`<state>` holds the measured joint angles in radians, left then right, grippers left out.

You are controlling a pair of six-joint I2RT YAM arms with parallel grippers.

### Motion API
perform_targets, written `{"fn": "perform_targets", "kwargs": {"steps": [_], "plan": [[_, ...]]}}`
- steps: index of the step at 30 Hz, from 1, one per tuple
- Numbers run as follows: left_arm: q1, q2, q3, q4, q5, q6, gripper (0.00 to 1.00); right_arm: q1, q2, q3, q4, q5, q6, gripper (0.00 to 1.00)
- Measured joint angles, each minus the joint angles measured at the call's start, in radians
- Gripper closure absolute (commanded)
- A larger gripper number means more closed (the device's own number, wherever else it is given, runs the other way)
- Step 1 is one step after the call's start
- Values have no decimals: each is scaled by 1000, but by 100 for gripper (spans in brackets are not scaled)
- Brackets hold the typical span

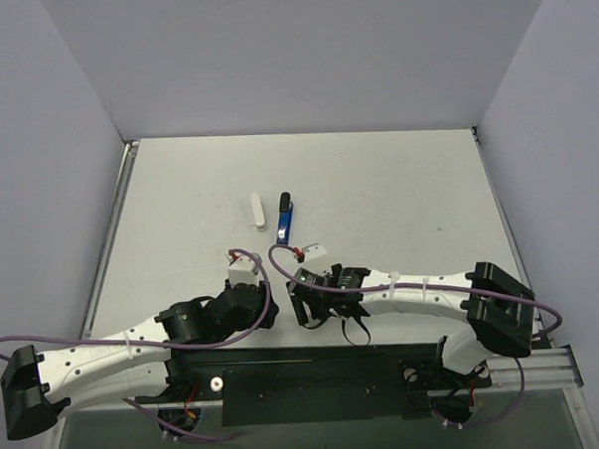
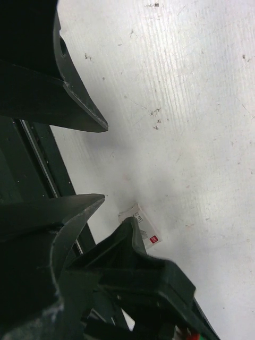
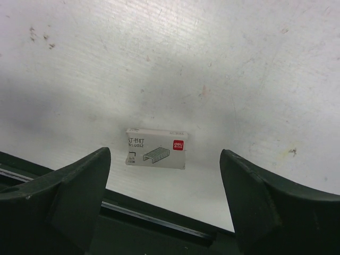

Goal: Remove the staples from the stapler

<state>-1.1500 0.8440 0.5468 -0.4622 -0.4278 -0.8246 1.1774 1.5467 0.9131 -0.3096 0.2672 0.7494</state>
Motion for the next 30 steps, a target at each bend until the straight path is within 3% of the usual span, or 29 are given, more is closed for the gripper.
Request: {"fn": "perform_targets", "kwargs": {"steps": [4, 5, 7, 30], "plan": [[0, 1, 9, -10, -15, 8, 25, -13, -69, 0, -6, 23, -25, 8], [0, 1, 14, -11, -19, 14, 17, -16, -88, 0, -7, 31, -33, 8], [0, 1, 23, -16, -27, 24, 14, -26, -128, 0, -11, 47, -52, 7], [6, 29, 306, -127, -138, 126, 13, -337, -484, 83, -142, 147, -273, 0]]}}
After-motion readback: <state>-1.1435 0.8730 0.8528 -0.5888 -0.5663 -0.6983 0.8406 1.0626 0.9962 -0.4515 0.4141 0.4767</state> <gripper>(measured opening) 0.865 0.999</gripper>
